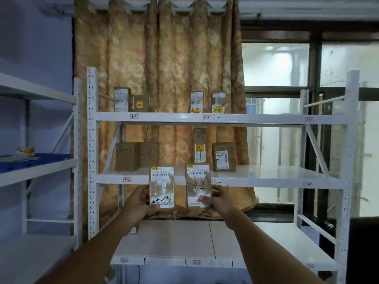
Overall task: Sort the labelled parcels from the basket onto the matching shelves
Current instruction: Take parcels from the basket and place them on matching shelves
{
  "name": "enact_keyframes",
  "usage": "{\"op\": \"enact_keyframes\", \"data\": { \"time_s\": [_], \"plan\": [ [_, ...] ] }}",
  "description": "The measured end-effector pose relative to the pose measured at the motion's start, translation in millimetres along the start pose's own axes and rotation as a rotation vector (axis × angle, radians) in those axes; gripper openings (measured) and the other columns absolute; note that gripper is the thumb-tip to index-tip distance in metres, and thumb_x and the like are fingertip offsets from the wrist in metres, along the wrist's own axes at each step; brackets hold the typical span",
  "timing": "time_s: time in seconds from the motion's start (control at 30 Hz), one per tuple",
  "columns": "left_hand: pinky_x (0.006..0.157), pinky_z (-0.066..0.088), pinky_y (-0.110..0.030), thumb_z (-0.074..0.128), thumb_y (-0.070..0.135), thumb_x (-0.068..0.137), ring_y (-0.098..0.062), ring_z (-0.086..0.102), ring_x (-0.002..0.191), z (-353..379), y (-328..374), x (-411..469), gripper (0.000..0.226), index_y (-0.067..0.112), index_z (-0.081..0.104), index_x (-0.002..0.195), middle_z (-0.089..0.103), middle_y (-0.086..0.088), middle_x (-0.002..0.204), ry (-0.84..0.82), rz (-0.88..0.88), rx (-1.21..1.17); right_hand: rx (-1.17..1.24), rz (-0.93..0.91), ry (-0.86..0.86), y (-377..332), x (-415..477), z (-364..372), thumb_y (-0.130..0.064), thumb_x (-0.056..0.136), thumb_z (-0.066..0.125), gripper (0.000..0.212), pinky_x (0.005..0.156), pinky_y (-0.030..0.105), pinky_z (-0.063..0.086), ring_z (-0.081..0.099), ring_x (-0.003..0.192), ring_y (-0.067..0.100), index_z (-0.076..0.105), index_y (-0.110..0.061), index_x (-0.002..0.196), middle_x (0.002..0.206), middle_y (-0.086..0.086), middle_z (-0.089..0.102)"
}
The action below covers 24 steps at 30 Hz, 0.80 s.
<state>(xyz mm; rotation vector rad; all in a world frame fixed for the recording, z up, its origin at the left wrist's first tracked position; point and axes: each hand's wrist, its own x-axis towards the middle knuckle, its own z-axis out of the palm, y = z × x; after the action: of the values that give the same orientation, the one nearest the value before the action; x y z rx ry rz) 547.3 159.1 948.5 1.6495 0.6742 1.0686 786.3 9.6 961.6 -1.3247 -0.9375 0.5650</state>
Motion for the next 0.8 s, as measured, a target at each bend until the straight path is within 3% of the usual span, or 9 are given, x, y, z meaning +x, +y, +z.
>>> {"op": "enact_keyframes", "data": {
  "time_s": [0.07, 0.2, 0.27, 0.33, 0.4, 0.5, 0.6, 0.73, 0.8],
  "plan": [
    [0.063, 0.055, -0.021, 0.08, -0.017, 0.072, -0.014, 0.067, 0.094, 17, 7, 17, 0.068, 0.024, 0.053, 0.12, 0.068, 0.004, 0.107, -0.028, 0.016, 0.011, 0.001, -0.029, 0.015, -9, 9, -16, 0.001, 0.084, 0.081, 0.054, 0.068, 0.032, 0.063, 0.077, 0.085, 0.022, 0.056, -0.008, 0.131, 0.112, 0.01, 0.072],
    [0.081, 0.062, -0.044, 0.089, -0.009, 0.063, -0.024, 0.071, 0.104, 56, -8, 34, 0.083, 0.023, 0.054, 0.131, 0.07, -0.005, 0.121, -0.082, -0.015, 0.045, -0.042, -0.009, 0.073, -1, 18, -62, -0.004, 0.08, 0.086, 0.057, 0.085, 0.045, 0.064, 0.077, 0.094, 0.026, 0.057, -0.014, 0.129, 0.115, 0.008, 0.073],
    [0.085, 0.061, -0.047, 0.094, -0.002, 0.057, -0.026, 0.071, 0.106, 78, -25, 38, 0.094, 0.024, 0.052, 0.137, 0.071, -0.005, 0.121, -0.105, -0.023, 0.054, -0.049, 0.012, 0.093, 11, 17, -88, -0.003, 0.08, 0.085, 0.057, 0.081, 0.042, 0.065, 0.076, 0.094, 0.026, 0.057, -0.015, 0.129, 0.115, 0.008, 0.072],
    [0.091, 0.059, -0.047, 0.096, 0.001, 0.055, -0.025, 0.07, 0.107, 102, -34, 38, 0.1, 0.022, 0.049, 0.141, 0.071, -0.006, 0.12, -0.122, -0.044, 0.08, -0.06, 0.027, 0.121, 23, 16, -115, -0.004, 0.08, 0.086, 0.056, 0.067, 0.032, 0.063, 0.077, 0.092, 0.026, 0.058, -0.016, 0.127, 0.115, 0.008, 0.072],
    [0.087, 0.059, -0.04, 0.093, -0.003, 0.06, -0.025, 0.07, 0.105, 130, -39, 37, 0.095, 0.017, 0.049, 0.141, 0.07, -0.008, 0.118, -0.132, -0.07, 0.095, -0.058, 0.041, 0.133, 34, 20, -144, -0.003, 0.078, 0.087, 0.054, 0.062, 0.029, 0.06, 0.076, 0.092, 0.028, 0.06, -0.017, 0.123, 0.116, 0.011, 0.072],
    [0.073, 0.058, -0.029, 0.087, -0.011, 0.066, -0.022, 0.07, 0.099, 171, -46, 40, 0.08, 0.011, 0.052, 0.134, 0.071, -0.009, 0.114, -0.139, -0.108, 0.087, -0.041, 0.063, 0.155, 48, 30, -189, 0.001, 0.077, 0.087, 0.051, 0.079, 0.043, 0.064, 0.074, 0.099, 0.033, 0.06, -0.019, 0.114, 0.116, 0.013, 0.071],
    [0.072, 0.056, -0.027, 0.086, -0.013, 0.067, -0.018, 0.07, 0.096, 217, -60, 44, 0.073, 0.008, 0.055, 0.13, 0.071, -0.007, 0.116, -0.143, -0.124, 0.078, -0.038, 0.112, 0.159, 65, 39, -236, 0.005, 0.075, 0.087, 0.056, 0.089, 0.052, 0.062, 0.074, 0.1, 0.035, 0.059, -0.01, 0.122, 0.115, 0.016, 0.072],
    [0.079, 0.059, -0.035, 0.084, -0.015, 0.068, -0.02, 0.069, 0.096, 266, -85, 50, 0.066, 0.008, 0.058, 0.124, 0.07, -0.008, 0.114, -0.177, -0.148, 0.113, -0.019, 0.185, 0.162, 96, 47, -289, 0.011, 0.077, 0.082, 0.049, 0.069, 0.035, 0.063, 0.075, 0.086, 0.024, 0.059, -0.008, 0.115, 0.112, 0.013, 0.072],
    [0.083, 0.059, -0.042, 0.085, -0.014, 0.067, -0.024, 0.068, 0.099, 280, -101, 54, 0.069, 0.008, 0.057, 0.126, 0.068, -0.011, 0.115, -0.19, -0.163, 0.146, -0.028, 0.224, 0.179, 118, 53, -309, 0.009, 0.078, 0.083, 0.051, 0.068, 0.033, 0.061, 0.072, 0.086, 0.022, 0.058, -0.009, 0.119, 0.11, 0.01, 0.071]
  ]
}}
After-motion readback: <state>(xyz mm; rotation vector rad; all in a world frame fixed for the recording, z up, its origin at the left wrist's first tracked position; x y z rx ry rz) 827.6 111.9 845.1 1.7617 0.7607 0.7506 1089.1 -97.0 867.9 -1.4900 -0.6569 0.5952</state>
